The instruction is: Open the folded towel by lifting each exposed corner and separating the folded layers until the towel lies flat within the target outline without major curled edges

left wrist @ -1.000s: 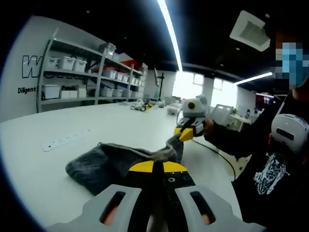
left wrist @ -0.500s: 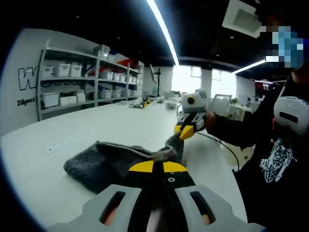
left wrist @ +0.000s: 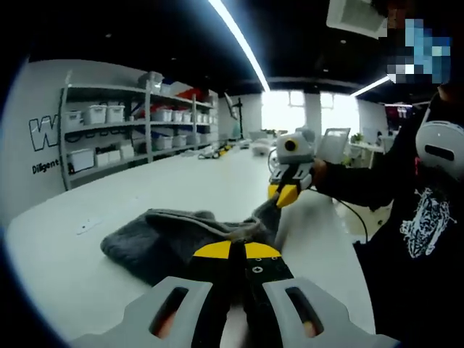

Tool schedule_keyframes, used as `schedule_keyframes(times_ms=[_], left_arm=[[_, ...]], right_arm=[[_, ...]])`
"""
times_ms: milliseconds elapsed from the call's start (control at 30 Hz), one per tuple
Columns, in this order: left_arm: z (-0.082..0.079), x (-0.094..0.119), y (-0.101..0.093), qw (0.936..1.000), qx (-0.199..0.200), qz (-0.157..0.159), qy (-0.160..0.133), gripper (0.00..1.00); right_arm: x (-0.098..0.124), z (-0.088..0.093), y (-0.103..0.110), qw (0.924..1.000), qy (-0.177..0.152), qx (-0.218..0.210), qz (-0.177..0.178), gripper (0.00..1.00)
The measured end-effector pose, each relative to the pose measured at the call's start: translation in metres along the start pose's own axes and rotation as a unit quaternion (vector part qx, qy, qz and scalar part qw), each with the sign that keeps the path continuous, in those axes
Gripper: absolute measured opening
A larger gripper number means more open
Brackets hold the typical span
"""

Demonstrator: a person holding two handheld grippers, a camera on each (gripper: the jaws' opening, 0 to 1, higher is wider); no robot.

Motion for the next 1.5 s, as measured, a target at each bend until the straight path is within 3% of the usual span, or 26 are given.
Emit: schedule_keyframes(times_ms=[200,433,767,1000,1233,1500], left_arm=[[0.01,0.003,-0.01,0.9998,-0.015,-0.001,0.013,0.01],[0.015,0.003,-0.015,0.9998,-0.017,-0.003,0.009,0.01],[0.023,0.006,-0.03,0.9991,-0.039,0.002,0.014,0.01],[0.039,0.007,-0.042,0.9952,-0.091,0.015,0.032,0.01],[0.048,0.012,-0.05,0.992,-0.117,0.024,0.042,0.01],[0.05,0.012,-0.058,0.9866,-0.157,0.033,0.029,0.01]], right_arm=[[-0.001,0.011,0.007,1.0,0.003,0.005,0.001,0.01],[-0.004,0.025,0.011,1.0,0.006,-0.001,0.001,0.01],[0.0,0.04,0.012,0.9993,0.023,0.028,0.007,0.01],[0.001,0.049,0.009,0.9977,0.035,0.057,0.007,0.01],[0.002,0.055,0.01,0.9957,0.046,0.08,0.003,0.01],[0.004,0.06,0.012,0.9946,0.052,0.089,0.003,0.01]])
Point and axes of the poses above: the point that each gripper's makers call its tool centre point, and the gripper's own axes: x roughly backward along the fingers, y roughly to its left, z roughly out of its underside, the point moved 3 cm from there along x, roughly backward along the fingers, and after that the axes turned 7 degrees about -x, right-handed, at the moved point
